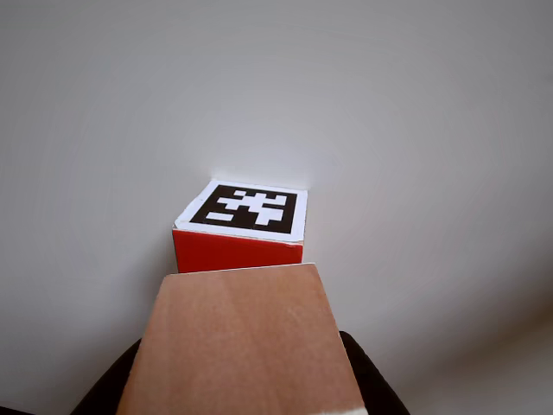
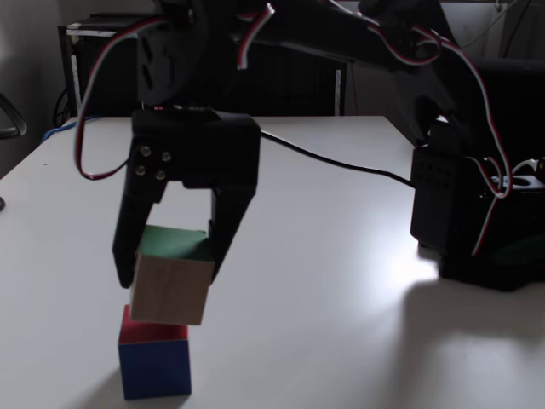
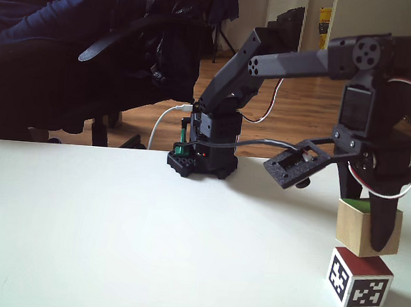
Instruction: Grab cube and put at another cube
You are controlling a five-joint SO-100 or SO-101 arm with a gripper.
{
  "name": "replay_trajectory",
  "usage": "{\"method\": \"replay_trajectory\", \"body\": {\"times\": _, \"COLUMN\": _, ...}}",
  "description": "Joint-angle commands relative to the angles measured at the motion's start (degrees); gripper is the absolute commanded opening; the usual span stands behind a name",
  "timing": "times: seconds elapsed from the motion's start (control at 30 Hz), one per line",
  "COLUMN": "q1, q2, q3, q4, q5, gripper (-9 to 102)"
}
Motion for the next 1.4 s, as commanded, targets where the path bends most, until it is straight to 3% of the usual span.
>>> {"method": "replay_trajectory", "body": {"times": 0.0, "q1": 0.4, "q2": 0.0, "q3": -3.2, "q4": 0.2, "q5": 0.6, "gripper": 13}}
{"method": "replay_trajectory", "body": {"times": 0.7, "q1": 1.2, "q2": -2.9, "q3": -6.2, "q4": 0.2, "q5": 1.1, "gripper": 20}}
{"method": "replay_trajectory", "body": {"times": 1.0, "q1": 2.1, "q2": -3.7, "q3": -6.7, "q4": 0.2, "q5": 1.1, "gripper": 31}}
{"method": "replay_trajectory", "body": {"times": 1.07, "q1": 2.2, "q2": -3.8, "q3": -6.9, "q4": 0.2, "q5": 0.4, "gripper": 41}}
{"method": "replay_trajectory", "body": {"times": 1.37, "q1": 1.2, "q2": -2.4, "q3": -5.1, "q4": 0.3, "q5": 0.5, "gripper": 43}}
